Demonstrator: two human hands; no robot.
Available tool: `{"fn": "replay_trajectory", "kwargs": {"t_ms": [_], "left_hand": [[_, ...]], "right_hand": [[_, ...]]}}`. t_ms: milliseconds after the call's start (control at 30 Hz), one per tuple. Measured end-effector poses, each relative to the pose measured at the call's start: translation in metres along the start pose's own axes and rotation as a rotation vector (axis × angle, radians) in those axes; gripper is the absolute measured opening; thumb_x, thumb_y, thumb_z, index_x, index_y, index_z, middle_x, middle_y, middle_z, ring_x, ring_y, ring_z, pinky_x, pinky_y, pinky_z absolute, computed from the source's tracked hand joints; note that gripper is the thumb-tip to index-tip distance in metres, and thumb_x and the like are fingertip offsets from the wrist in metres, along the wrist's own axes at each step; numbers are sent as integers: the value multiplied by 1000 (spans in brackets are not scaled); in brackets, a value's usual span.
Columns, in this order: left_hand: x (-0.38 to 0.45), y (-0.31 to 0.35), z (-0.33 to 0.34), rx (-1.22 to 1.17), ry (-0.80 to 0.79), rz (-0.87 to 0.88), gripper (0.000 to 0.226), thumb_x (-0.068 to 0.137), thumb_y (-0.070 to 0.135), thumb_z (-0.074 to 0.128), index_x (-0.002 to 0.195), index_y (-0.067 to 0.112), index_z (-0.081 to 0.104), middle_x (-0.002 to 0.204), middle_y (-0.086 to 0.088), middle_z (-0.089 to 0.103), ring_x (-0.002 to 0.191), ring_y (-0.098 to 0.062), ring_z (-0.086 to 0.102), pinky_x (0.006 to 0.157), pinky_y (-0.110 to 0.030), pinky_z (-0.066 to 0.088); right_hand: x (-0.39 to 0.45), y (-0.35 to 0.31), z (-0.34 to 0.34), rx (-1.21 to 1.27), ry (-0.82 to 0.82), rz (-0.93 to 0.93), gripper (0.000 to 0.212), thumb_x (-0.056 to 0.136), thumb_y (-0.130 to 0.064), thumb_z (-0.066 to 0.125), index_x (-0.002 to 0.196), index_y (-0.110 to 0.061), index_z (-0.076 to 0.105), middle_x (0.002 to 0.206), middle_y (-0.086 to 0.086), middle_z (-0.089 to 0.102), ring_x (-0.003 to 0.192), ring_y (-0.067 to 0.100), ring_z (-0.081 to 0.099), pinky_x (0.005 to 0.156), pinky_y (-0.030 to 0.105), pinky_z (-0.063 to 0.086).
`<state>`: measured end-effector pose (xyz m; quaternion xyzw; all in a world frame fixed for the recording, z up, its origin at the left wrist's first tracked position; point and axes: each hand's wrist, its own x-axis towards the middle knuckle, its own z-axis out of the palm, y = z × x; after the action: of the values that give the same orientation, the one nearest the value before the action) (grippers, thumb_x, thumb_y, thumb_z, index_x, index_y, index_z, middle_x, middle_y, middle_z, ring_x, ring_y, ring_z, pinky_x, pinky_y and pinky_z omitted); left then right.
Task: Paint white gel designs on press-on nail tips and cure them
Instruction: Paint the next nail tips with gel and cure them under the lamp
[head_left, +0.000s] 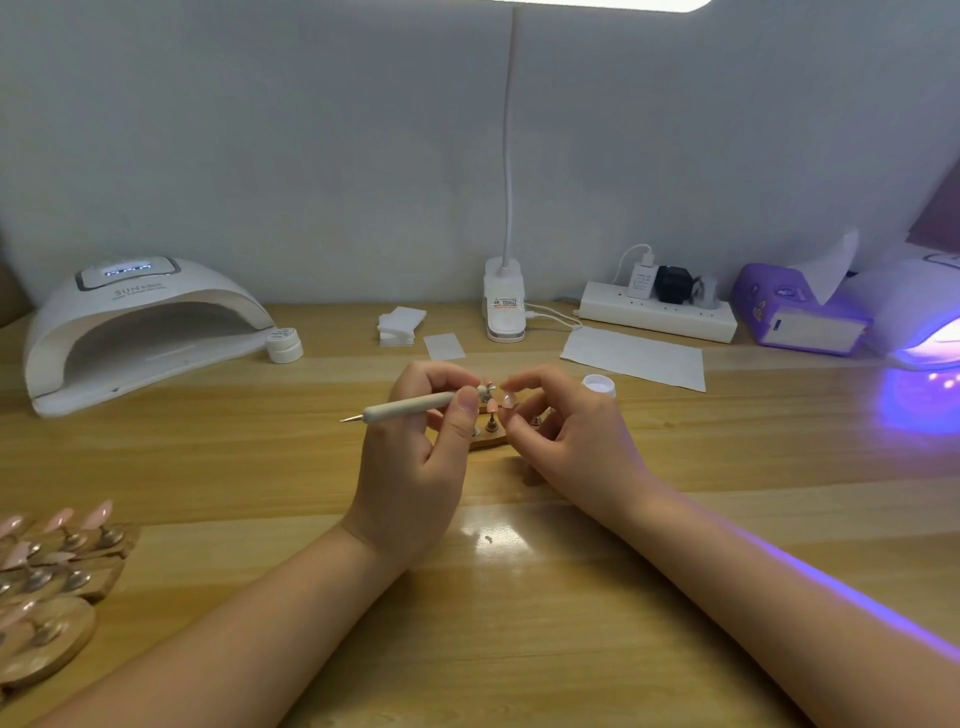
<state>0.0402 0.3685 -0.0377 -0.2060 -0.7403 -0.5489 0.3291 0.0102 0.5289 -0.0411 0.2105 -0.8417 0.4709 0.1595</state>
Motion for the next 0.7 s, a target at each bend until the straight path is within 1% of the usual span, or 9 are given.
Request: {"fn": "replay_trajectory", "kwargs": {"t_ms": [100,167,267,333,433,500,600,700], "left_hand": [[0,0,0,0,-1,-11,7,92,35,49,96,33,54,92,11,64,83,-10,64,69,-32,54],[0,0,0,-3,-3,-19,6,93,29,52,96,33,54,91,11,64,82,-11,64,69,-33,54],[0,-1,0,-4,-6,-29,10,93,24,52,95,34,54,87,10,64,81,-12,64,69,-34,54],[0,-1,1,2,-6,-34,10,92,24,52,95,33,55,86,11,64,81,-12,64,68,-33,54],[0,-1,1,-6,-6,-47,8,92,24,51,95,31,55,86,9,64,80,-12,65,68,-33,54],[-1,-1,2,-16,-9,-45,4,93,28,52,95,31,54,86,7,64,80,-12,65,68,-35,54],[-1,-1,1,-19,-18,-33,8,90,36,49,95,31,54,86,8,64,80,-12,65,67,-34,55],[0,-2,2,-13,-24,-40,4,92,29,52,94,31,54,86,8,65,80,-11,65,67,-31,55]], "right_hand": [[0,0,1,-25,5,-11,25,87,-19,68,109,-29,61,77,-9,64,60,13,62,60,42,56],[-1,1,1,-39,17,-21,25,87,-21,70,110,-25,60,77,-10,64,60,10,60,61,39,55],[-1,1,0,-54,27,-62,15,87,-20,70,101,-21,64,78,-11,65,59,12,59,58,38,54],[-1,0,-1,-55,23,-92,8,87,-18,70,93,-21,66,78,-12,65,59,13,59,57,38,52],[-1,-1,-1,-54,24,-105,7,87,-16,69,89,-23,67,79,-13,65,59,14,59,57,40,52],[-1,0,-2,-49,21,-101,7,87,-16,69,89,-23,68,80,-12,66,59,16,61,58,42,53],[-1,0,-2,-47,19,-106,6,87,-17,70,92,-19,70,83,-10,69,60,18,63,59,44,53],[-2,0,-2,-43,19,-110,6,88,-18,70,93,-16,71,86,-7,70,61,18,65,61,44,54]]}}
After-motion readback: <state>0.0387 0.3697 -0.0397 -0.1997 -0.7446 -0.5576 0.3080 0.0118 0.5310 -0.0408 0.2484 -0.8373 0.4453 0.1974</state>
